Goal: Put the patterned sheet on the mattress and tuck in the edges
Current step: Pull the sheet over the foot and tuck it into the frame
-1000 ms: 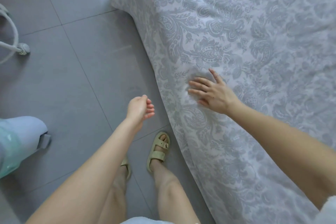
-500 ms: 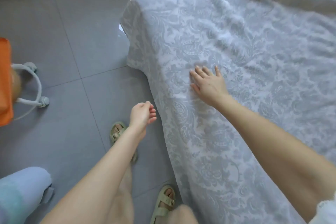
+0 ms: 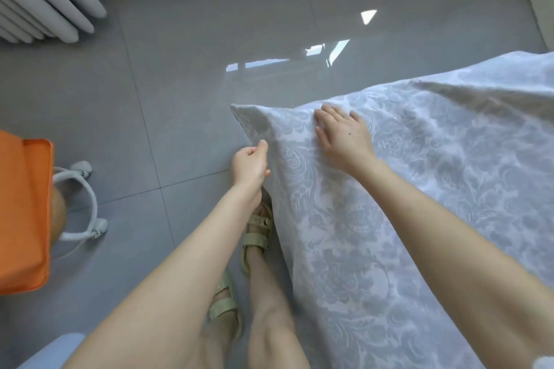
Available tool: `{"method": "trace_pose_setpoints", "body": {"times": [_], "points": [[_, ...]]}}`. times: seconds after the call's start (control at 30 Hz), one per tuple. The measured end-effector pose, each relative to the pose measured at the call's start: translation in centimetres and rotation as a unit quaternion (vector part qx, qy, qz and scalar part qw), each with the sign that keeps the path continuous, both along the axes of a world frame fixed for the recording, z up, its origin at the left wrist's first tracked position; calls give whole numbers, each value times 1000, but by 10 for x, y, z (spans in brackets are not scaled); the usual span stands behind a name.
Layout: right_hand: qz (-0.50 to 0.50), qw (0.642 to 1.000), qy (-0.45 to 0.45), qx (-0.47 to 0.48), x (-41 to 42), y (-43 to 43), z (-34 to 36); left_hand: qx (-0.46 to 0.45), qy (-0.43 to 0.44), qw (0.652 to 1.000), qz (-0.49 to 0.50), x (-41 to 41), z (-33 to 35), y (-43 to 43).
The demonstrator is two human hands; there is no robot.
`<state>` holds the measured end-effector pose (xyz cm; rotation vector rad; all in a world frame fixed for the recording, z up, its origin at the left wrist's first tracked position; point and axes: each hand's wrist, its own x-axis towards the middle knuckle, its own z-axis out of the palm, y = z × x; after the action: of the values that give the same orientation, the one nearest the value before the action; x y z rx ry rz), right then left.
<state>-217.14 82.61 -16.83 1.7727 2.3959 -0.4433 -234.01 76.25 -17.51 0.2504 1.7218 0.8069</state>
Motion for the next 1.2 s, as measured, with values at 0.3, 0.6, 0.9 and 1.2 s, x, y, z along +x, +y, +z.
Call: {"method": "trace_pose_setpoints", "body": {"times": [0.3,0.6,0.9,1.2], "points": [[-80,952,-111,-272,5,123,-7,-81,40,989,-118,-12,-31,105],[-147,986,74,12,-3,93,8,106,255,927,-254,-15,1,98],[-155,963,76,209,12,106,12,186,299,911,-217,13,10,131],[-52,993,-105,30,6,106,-38,-3,183,947,-265,1,-50,129]]}}
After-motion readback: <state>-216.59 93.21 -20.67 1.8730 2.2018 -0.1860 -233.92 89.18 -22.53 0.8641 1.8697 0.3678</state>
